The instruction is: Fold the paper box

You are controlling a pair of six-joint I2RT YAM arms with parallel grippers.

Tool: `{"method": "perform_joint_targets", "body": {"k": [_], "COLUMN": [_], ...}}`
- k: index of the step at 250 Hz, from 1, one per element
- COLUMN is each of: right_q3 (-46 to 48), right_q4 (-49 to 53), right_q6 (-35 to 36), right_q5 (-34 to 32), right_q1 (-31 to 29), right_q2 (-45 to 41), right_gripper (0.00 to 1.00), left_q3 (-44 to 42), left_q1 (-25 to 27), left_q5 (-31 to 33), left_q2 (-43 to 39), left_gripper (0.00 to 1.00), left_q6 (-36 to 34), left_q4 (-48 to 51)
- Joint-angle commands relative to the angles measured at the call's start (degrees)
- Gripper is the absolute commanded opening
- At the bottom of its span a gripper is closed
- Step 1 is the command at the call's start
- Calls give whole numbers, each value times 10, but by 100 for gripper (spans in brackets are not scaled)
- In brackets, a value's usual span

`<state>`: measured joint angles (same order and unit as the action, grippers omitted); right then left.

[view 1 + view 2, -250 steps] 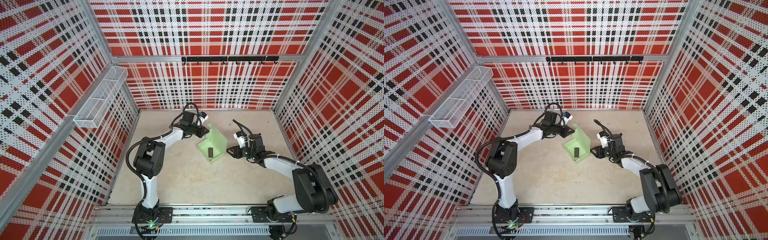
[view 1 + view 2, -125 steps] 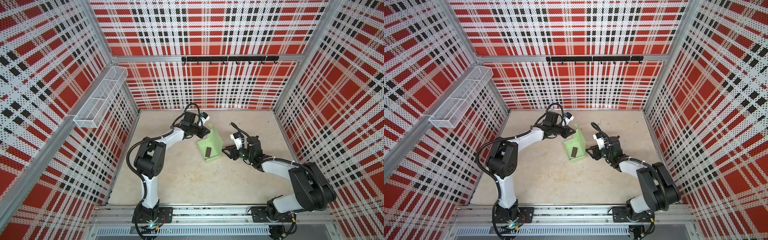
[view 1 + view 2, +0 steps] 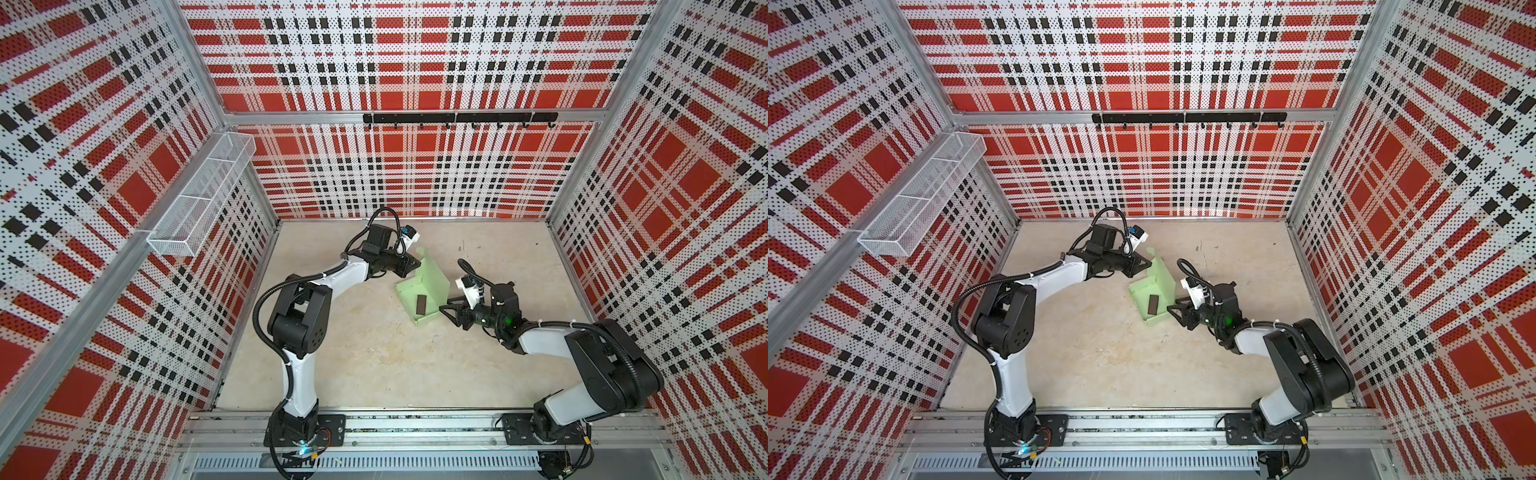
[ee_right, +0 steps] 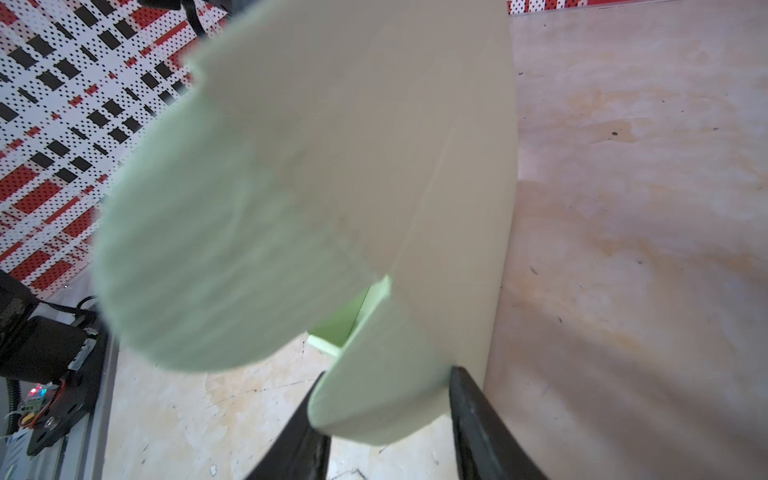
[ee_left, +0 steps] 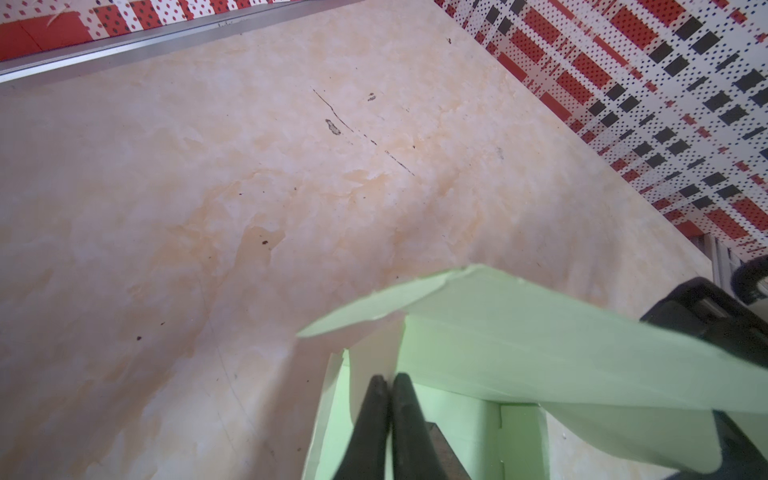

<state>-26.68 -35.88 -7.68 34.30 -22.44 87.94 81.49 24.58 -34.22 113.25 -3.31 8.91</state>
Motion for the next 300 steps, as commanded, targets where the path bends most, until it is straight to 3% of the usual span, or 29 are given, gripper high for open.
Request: {"method": "perform_joint_targets", "body": {"k": [1, 55, 97, 169, 191, 239, 300], "right_q3": [-12, 32, 58, 57, 70, 42, -59], "right_q4": [-41, 6, 81, 216, 209, 208, 182], "right_q6": [24, -1, -32, -45, -64, -116, -55], "right_q5": [-9, -31, -117, -231, -275, -290, -182], "right_q1": [-3, -3, -3, -2, 6, 95, 176], "right_q2": [-2, -96, -188, -324, -351, -304, -134], "right_gripper": [47, 54, 60, 58, 57, 53, 53], "left_q3": [-17, -16, -17, -23, -22, -24, -23], "left_q1": [9, 6, 4, 4, 2, 2, 7], "left_q5": [-4, -4, -9, -8, -10, -7, -3], "left_q2": [-14, -18, -17, -22, -21, -24, -26], "left_gripper": [8, 9, 9, 9, 9, 9, 10], "left_q6": [-1, -2, 2, -1, 0, 1, -5], "left_q4": [13, 12, 8, 6, 6, 6, 8]}}
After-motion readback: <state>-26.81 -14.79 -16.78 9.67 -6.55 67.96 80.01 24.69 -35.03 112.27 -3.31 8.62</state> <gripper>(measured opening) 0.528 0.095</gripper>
